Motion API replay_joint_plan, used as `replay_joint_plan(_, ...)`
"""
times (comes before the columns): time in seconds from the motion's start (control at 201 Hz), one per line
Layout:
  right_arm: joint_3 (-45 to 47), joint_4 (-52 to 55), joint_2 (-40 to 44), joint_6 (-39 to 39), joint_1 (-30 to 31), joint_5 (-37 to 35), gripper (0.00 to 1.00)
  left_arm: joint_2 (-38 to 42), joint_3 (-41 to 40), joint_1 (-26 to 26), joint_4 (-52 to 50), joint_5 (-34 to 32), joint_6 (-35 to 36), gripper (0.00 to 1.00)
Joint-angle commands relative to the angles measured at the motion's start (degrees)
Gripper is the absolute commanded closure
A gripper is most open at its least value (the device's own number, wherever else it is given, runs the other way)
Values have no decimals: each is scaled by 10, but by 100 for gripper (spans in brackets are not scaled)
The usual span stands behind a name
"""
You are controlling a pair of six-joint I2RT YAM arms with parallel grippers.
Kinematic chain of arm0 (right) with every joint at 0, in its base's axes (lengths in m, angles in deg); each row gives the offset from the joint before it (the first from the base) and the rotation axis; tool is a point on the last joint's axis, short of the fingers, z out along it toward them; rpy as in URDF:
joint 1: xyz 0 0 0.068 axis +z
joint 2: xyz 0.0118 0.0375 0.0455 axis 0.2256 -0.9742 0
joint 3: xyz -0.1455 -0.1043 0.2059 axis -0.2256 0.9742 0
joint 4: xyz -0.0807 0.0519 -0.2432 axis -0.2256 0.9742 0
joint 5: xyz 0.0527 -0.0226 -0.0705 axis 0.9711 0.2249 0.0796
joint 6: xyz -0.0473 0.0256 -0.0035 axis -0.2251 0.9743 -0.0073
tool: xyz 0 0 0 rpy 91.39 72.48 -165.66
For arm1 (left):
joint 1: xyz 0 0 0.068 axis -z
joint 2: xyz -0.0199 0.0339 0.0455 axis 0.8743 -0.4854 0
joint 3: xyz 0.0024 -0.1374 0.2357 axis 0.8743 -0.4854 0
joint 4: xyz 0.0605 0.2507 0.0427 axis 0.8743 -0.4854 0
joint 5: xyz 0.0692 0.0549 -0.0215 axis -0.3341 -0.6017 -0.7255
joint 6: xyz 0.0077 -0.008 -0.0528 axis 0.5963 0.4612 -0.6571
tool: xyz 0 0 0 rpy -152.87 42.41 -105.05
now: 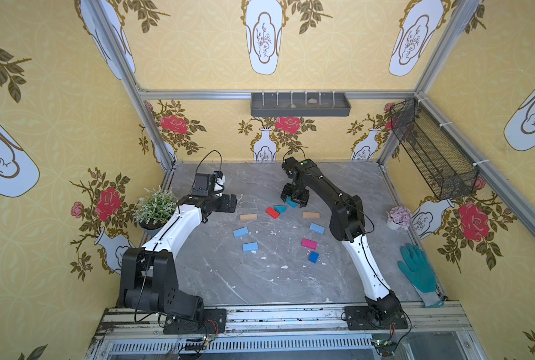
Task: Assemble a heart with building blocks
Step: Move the building block to the center of the board.
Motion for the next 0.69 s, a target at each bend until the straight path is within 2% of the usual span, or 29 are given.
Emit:
replay_joint_plan(0.0,-2,-33,15,-77,-1,-74,26,4,-5,-3,-2,-2,3,2)
replay_joint_plan(0.124,0,-53,8,-140,-4,-94,24,5,-2,-4,-3,-4,2,2)
replay_joint_plan(0.239,-1,-73,-2,-166,-8,-62,24,5,0,-4,-5,-5,2,2)
replay_joint_plan(0.518,0,-92,-26,-190,-3,-14,24,6,-1,-6,-5,-9,1,3)
replay_joint_plan(0.687,-1,-95,-35,-205,-2,-8,24,5,0,-8,-5,-9,0,3)
